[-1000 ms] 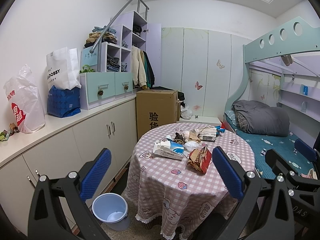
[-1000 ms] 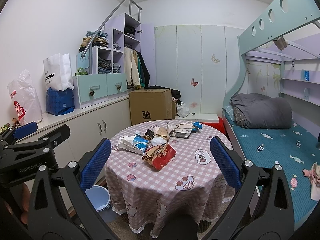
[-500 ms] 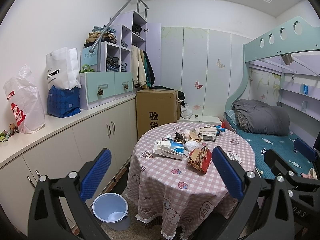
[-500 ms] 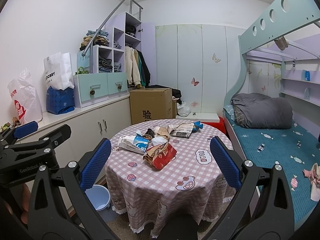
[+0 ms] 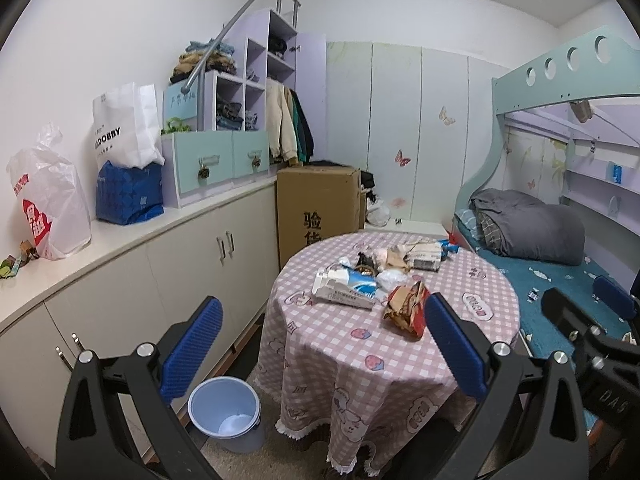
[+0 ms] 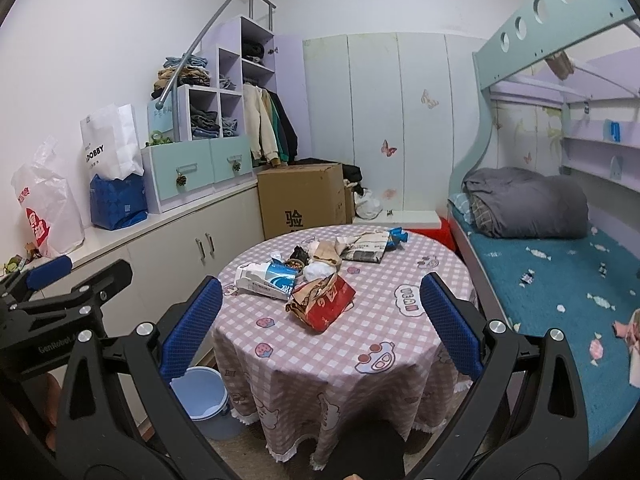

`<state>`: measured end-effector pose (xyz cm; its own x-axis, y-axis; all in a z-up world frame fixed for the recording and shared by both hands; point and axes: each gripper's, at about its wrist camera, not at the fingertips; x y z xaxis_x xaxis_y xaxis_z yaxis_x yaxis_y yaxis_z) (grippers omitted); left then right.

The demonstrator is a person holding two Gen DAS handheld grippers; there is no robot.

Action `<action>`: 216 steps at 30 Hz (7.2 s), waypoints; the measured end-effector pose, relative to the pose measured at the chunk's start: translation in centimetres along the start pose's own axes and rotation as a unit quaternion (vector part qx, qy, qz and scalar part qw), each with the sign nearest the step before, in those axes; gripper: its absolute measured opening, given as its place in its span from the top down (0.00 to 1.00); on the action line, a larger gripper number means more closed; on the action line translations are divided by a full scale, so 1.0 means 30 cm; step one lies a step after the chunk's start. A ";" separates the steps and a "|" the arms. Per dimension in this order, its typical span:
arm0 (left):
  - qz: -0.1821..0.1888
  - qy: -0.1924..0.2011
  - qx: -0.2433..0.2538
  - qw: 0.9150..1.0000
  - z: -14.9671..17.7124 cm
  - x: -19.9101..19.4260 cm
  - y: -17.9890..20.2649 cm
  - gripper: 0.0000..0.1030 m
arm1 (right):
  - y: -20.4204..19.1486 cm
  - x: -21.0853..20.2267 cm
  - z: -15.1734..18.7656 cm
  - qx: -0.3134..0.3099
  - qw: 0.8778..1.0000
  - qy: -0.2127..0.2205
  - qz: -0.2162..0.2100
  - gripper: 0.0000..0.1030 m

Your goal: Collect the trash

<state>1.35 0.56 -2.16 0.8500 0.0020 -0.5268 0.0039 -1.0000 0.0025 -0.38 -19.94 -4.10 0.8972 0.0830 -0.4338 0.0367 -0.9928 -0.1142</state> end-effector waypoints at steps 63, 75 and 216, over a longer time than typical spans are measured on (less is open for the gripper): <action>0.034 -0.263 -0.143 0.953 -0.128 1.178 0.039 0.33 | 0.206 1.067 0.004 0.111 0.964 -0.227 -0.081 0.59; 0.091 -0.242 -0.133 0.957 -0.125 1.094 0.038 0.94 | 0.191 1.038 -0.006 0.098 0.970 -0.209 -0.080 0.75; 0.087 -0.242 -0.133 0.957 -0.230 1.300 -0.080 0.28 | 0.048 1.210 -0.108 0.111 0.965 -0.201 -0.127 0.31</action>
<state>38.13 3.06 -16.86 0.5062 -0.2321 -0.8306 0.0728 -0.9482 0.3093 33.67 -18.63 -17.12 0.6271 0.3922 -0.6730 0.0971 -0.8966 -0.4321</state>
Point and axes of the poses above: each gripper's, at about its wrist camera, not at the fingertips, and x roughly the way its jaws point, y to its right, z to its underside, and after that the axes turned 11 degrees about -y, right-handed
